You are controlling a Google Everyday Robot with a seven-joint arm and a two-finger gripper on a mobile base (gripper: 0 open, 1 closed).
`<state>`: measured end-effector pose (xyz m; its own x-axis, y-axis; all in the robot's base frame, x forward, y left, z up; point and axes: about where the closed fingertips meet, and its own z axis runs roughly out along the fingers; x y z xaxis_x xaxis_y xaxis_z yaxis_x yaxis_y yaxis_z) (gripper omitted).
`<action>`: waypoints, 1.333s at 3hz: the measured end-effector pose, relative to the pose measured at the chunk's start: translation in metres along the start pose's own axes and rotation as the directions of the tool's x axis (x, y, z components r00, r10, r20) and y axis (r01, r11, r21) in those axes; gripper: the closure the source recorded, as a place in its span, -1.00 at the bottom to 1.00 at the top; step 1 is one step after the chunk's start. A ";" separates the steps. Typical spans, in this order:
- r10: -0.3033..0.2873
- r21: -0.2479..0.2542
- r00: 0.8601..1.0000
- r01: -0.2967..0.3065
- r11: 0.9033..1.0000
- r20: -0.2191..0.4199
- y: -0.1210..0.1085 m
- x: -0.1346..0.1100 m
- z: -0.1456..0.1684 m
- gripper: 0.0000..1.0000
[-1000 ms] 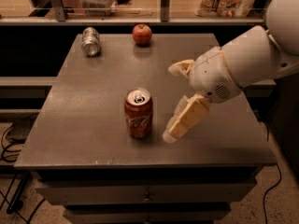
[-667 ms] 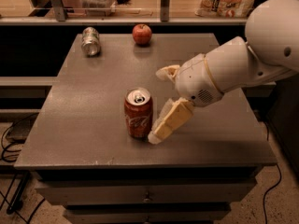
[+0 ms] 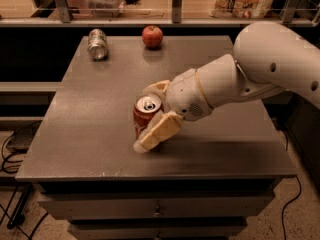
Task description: Move coke can near apple
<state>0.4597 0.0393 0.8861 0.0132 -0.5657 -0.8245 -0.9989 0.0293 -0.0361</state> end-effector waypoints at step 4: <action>0.088 0.121 0.996 -0.091 0.989 0.032 -0.049 -0.005 -0.087 1.00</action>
Offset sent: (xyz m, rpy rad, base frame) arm 0.0244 -0.0217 0.0493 0.0662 0.0193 -0.0558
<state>0.5046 -0.0310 0.9415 -0.0732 -0.5346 -0.8419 -0.9833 0.1799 -0.0288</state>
